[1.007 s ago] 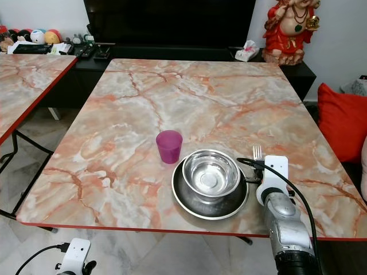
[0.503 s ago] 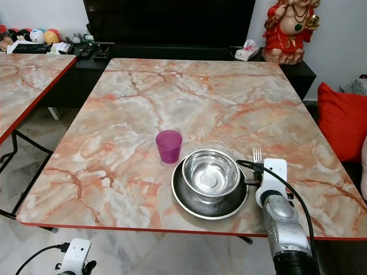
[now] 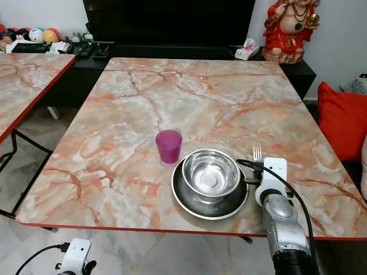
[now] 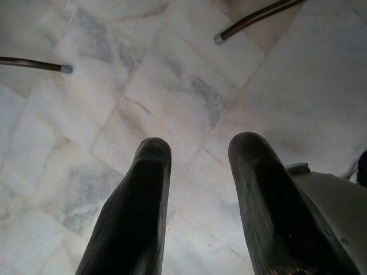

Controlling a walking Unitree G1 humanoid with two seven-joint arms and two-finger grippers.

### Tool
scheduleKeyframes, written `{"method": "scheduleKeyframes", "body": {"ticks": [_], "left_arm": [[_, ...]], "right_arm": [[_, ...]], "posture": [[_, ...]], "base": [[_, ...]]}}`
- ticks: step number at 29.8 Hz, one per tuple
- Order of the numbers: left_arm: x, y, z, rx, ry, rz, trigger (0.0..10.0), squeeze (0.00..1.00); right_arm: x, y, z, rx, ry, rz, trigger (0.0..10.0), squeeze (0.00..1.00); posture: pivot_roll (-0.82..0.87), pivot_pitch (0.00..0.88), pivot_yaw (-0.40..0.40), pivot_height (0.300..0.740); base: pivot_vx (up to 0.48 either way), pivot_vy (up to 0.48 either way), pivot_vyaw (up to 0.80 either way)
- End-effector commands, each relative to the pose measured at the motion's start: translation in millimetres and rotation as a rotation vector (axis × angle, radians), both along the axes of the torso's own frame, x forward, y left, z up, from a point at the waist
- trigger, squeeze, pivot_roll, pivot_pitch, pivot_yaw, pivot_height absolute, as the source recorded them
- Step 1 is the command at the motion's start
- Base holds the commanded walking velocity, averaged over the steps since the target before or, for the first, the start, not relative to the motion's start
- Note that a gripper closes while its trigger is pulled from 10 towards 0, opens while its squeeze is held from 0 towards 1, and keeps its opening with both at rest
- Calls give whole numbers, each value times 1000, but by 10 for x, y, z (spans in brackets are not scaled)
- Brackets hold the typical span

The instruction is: Setting the table

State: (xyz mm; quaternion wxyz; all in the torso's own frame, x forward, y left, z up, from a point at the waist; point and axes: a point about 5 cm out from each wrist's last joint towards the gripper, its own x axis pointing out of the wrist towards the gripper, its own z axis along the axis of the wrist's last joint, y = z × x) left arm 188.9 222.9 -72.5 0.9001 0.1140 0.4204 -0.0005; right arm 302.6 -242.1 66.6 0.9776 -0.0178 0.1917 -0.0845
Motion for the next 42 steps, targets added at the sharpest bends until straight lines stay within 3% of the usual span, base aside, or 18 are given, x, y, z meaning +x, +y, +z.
{"method": "scheduleKeyframes", "body": {"ticks": [1, 20, 22, 23, 42], "left_arm": [[-33, 14, -18, 6, 22, 2, 10000, 0], [-47, 21, -23, 7, 26, 2, 10000, 0], [-46, 19, -23, 7, 25, 2, 10000, 0], [-43, 18, -22, 6, 24, 1, 10000, 0], [-37, 38, -16, 12, 26, 2, 10000, 0]], "right_arm": [[9, 2, 0, 12, -3, -6, 10000, 0], [0, 18, -30, 14, 9, 8, 10000, 0], [-1, 17, -30, 14, 9, 8, 10000, 35], [-1, 19, -30, 13, 9, 10, 10000, 157], [-6, 18, -41, 12, 15, 6, 10000, 169]], "posture": [[107, 44, -8, 740], [107, 47, -8, 740], [108, 46, -9, 740], [107, 47, -9, 740], [108, 47, -6, 740]], "base": [[0, 0, 0], [0, 0, 0], [0, 0, 0], [0, 0, 0], [0, 0, 0]]}}
